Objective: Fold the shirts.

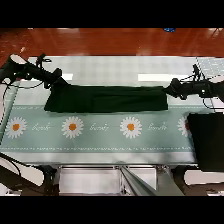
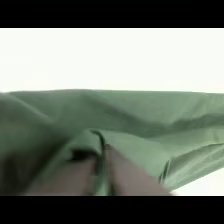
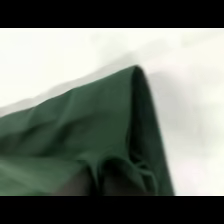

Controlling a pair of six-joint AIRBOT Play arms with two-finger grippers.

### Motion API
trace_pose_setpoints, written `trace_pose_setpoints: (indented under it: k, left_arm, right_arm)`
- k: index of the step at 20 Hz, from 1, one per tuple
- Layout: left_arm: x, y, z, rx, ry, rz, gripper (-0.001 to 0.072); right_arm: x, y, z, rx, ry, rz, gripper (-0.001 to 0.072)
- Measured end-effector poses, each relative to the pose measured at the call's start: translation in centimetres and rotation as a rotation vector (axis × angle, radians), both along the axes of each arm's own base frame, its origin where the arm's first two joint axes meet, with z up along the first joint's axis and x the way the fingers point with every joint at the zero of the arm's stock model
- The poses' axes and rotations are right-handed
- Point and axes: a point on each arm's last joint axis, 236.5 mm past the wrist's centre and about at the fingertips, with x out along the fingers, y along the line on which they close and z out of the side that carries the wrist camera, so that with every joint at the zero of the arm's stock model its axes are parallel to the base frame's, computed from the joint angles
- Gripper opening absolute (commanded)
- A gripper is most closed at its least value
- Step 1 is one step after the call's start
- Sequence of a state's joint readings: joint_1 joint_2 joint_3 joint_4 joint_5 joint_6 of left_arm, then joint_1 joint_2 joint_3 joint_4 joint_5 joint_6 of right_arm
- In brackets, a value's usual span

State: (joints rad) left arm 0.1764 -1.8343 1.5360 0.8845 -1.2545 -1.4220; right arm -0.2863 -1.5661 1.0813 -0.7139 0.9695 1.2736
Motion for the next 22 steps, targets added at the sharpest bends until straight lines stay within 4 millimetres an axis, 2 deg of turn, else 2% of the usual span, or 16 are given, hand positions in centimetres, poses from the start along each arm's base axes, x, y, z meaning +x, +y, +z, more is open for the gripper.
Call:
trace_pose_setpoints:
  k: [3, 5, 8, 10, 11, 13, 15, 19, 22]
  left_arm:
    - [-0.9, 0.7, 0.1, 0.005, 0.045, -0.043, 0.0509]
    - [-1.7, 3.3, 1.1, 0.054, 0.077, -0.053, 0.0509]
    - [-2.0, 6.9, 5.0, 0.116, 0.031, 0.018, 0.0509]
    - [-1.7, 7.7, 8.6, 0.153, -0.078, 0.078, 0.0509]
    - [-1.8, 7.7, 10.1, 0.178, -0.138, 0.103, 0.0509]
    - [-2.7, 6.6, 12.3, 0.215, -0.248, 0.137, 0.0509]
    - [-4.6, 4.3, 12.9, 0.232, -0.325, 0.144, 0.0509]
    - [-9.0, -0.4, 10.3, 0.234, -0.362, 0.093, 0.0509]
    - [-10.8, -2.7, 8.4, 0.229, -0.350, 0.054, 0.0509]
  right_arm:
    - [0.3, -0.9, 0.4, 0.002, 0.001, -0.004, 0.0408]
    - [0.1, -2.8, 1.7, -0.008, 0.003, -0.006, 0.0408]
    - [-1.7, -6.4, 3.9, -0.066, 0.015, -0.022, 0.0408]
    - [-3.3, -8.2, 4.2, -0.117, 0.036, -0.047, 0.0408]
    - [-4.1, -8.5, 4.0, -0.126, 0.049, -0.057, 0.0408]
    - [-5.6, -7.8, 2.8, -0.119, 0.079, -0.067, 0.0408]
    - [-6.4, -6.0, 1.3, -0.086, 0.088, -0.066, 0.0413]
    - [-6.5, -3.2, -0.9, -0.057, 0.088, -0.060, 0.0413]
    - [-5.9, -1.6, -2.7, -0.029, 0.104, -0.058, 0.0414]
